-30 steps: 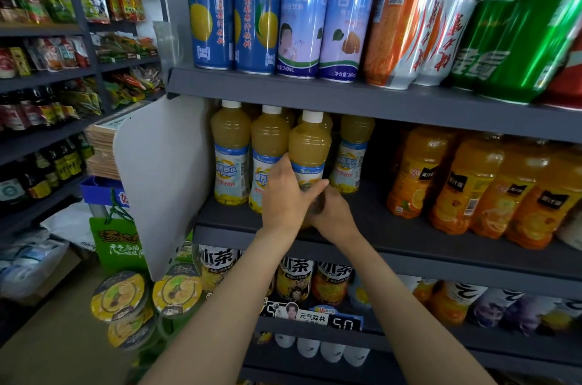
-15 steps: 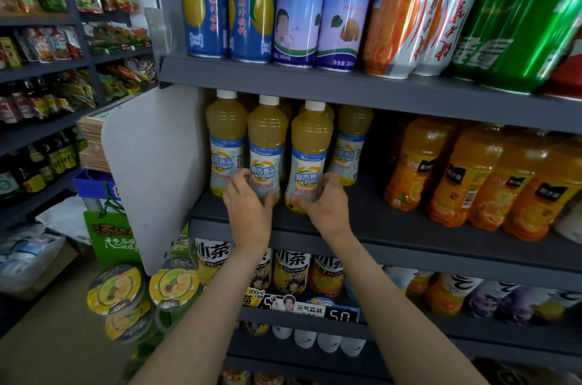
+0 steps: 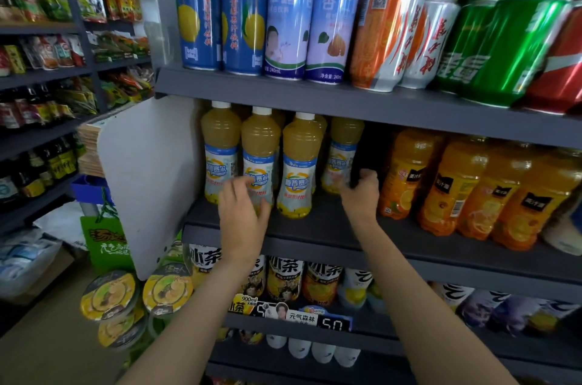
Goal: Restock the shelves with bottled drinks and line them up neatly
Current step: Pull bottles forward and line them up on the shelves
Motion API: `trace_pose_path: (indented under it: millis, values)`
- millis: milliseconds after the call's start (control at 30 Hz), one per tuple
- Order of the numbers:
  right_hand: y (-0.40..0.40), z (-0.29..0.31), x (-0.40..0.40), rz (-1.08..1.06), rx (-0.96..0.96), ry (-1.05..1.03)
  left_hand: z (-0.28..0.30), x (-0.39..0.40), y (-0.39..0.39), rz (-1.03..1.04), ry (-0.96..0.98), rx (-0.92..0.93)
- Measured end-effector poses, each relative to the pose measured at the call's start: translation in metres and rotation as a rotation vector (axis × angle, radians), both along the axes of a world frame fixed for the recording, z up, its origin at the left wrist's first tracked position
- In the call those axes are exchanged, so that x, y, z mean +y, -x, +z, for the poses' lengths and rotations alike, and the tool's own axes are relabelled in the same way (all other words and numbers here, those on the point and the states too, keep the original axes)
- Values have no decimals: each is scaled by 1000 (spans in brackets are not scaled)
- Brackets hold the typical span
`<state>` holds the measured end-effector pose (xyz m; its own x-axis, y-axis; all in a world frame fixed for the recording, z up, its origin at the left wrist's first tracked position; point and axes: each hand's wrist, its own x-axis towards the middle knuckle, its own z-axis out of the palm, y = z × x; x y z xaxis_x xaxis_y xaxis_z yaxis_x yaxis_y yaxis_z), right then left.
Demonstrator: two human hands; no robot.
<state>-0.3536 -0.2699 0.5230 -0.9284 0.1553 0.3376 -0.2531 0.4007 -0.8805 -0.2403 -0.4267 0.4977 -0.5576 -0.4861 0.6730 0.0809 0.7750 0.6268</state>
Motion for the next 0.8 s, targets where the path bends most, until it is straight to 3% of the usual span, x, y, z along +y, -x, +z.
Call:
trace_pose_path:
  millis: [167, 300, 467, 633, 800]
  values:
    - [42, 2, -11, 114, -232, -49, 11, 17, 6, -89, 112, 19]
    - [42, 2, -5, 116, -178, -92, 15, 22, 13, -117, 122, -12]
    - [-13, -3, 21, 145, -43, -184, 21, 37, 15, -260, 24, -38]
    - [-75, -3, 28, 366, 65, -213, 36, 61, 17, -355, -2, -77]
    - [-76, 0, 14, 684, -4, -151, 33, 36, 4, -261, -161, 11]
